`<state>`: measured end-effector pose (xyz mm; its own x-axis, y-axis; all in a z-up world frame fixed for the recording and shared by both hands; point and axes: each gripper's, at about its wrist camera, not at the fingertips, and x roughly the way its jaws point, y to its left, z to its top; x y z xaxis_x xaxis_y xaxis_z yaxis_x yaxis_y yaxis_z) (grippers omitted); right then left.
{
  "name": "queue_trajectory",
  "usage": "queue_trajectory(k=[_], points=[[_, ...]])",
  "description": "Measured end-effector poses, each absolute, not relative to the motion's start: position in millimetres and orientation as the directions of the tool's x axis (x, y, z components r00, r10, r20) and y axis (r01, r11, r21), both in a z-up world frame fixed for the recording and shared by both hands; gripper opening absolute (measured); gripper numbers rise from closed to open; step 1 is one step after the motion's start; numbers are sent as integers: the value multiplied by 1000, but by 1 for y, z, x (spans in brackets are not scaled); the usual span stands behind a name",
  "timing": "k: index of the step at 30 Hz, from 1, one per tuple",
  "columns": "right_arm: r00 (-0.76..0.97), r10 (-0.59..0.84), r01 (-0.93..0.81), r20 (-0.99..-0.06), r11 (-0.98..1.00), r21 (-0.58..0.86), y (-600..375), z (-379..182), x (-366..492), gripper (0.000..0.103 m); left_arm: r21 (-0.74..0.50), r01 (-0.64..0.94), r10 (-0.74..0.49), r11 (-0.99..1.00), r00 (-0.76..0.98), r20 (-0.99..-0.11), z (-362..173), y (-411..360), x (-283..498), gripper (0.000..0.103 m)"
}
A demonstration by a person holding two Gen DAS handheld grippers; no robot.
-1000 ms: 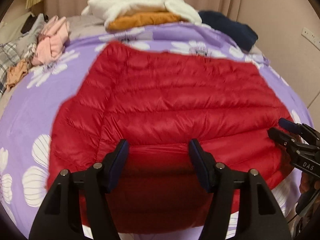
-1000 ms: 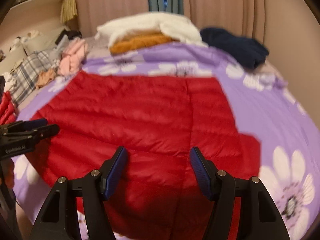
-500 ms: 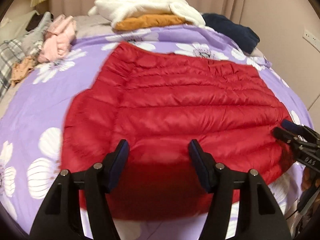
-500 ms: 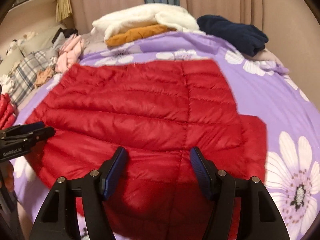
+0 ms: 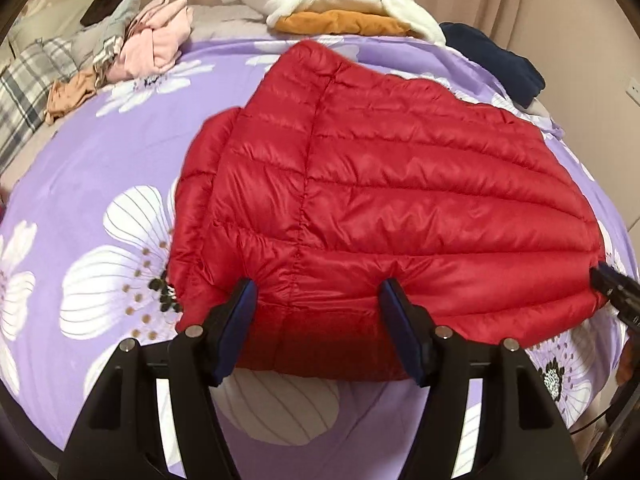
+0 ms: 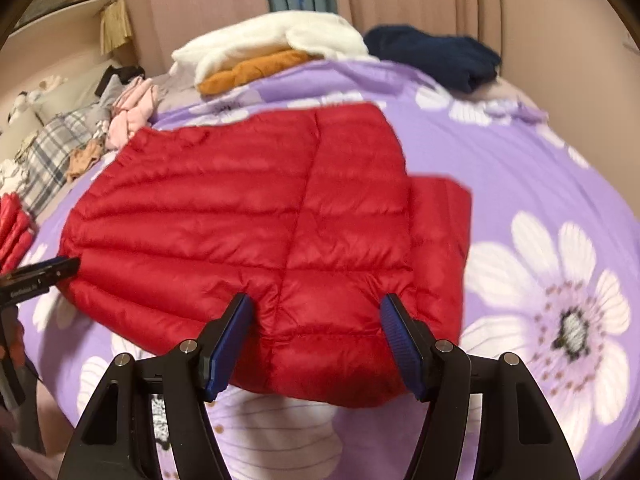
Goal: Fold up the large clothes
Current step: 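Grasp the jacket hem with the left tool while the right tool grasps it too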
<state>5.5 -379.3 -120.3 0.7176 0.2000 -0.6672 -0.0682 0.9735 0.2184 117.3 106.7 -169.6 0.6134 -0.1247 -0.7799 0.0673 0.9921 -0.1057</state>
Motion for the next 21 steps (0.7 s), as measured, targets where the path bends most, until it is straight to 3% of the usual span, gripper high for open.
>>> queue_trajectory(k=[12, 21], points=[[738, 210, -64, -641, 968, 244, -383, -108, -7, 66, -88, -19, -56, 996, 633, -772, -150, 121, 97, 67], [770, 287, -113, -569, 941, 320, -381, -81, -9, 66, -302, -190, -112, 934, 647, -754, -141, 168, 84, 77]])
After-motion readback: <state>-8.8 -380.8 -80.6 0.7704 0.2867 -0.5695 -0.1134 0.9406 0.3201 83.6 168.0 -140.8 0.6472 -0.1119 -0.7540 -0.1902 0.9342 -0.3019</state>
